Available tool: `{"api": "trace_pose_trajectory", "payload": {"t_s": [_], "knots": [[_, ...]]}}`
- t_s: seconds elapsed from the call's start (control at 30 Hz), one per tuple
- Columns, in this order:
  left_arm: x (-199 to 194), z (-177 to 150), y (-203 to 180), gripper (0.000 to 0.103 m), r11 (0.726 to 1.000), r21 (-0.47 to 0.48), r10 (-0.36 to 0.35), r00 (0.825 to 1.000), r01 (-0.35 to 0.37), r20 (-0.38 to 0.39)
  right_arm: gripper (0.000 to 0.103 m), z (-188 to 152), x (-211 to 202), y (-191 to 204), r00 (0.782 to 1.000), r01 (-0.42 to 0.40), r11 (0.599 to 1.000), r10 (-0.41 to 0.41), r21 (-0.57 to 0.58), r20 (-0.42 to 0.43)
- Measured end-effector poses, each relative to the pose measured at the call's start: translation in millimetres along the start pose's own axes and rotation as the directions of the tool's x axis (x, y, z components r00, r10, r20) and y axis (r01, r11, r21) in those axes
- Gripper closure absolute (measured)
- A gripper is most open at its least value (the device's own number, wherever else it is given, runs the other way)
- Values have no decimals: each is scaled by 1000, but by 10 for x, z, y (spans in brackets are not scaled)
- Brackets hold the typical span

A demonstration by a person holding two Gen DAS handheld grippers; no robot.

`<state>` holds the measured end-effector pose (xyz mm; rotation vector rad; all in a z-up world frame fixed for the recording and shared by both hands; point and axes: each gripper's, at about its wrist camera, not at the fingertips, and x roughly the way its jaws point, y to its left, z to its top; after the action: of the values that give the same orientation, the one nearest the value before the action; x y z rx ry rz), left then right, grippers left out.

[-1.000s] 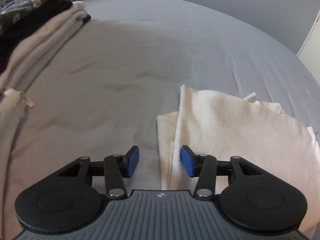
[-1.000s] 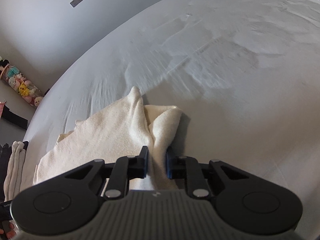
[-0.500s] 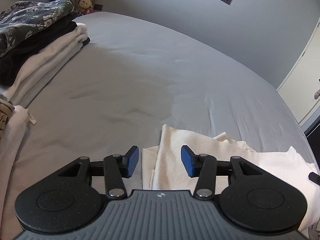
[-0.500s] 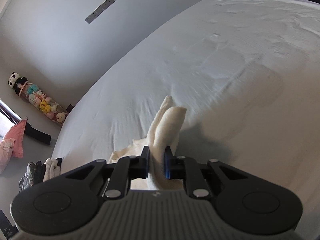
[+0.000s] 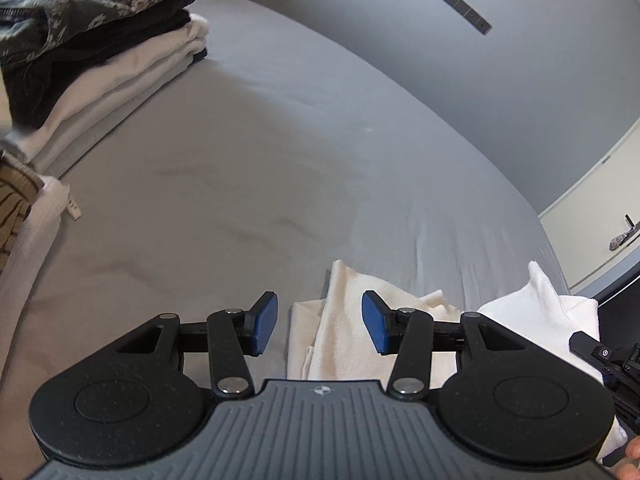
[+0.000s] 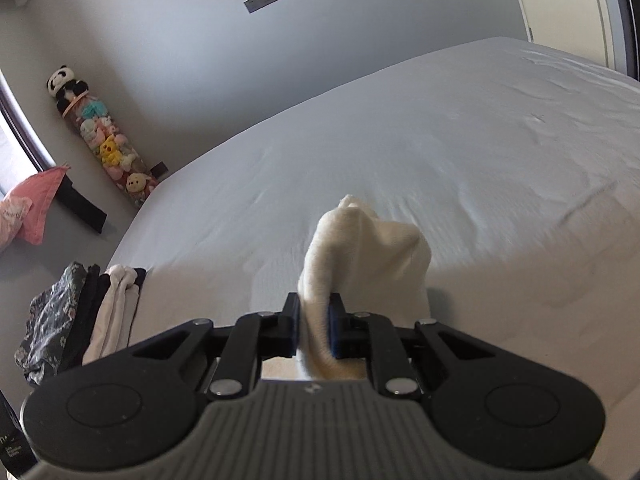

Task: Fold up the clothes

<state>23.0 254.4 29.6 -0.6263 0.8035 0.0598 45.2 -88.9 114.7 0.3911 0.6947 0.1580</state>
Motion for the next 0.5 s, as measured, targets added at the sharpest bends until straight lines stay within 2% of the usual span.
{"api": "trace_pose_trajectory", "payload": {"t_s": [0.17,0.3,0.5], "knots": [[15,74,156,48,998,-58,-17,1000,16,-22,87,-225,307,393,999,1,997,-4,-75,-43],[25,115,257,48,995,-98,-21,999,18,-31,87,-422,588,581,995,2,994,-13,-110,-98],[29,158,334,48,992,-127,-9,1000,5,-29,87,-674,798,803,989,-14,987,-9,-159,-145]]}}
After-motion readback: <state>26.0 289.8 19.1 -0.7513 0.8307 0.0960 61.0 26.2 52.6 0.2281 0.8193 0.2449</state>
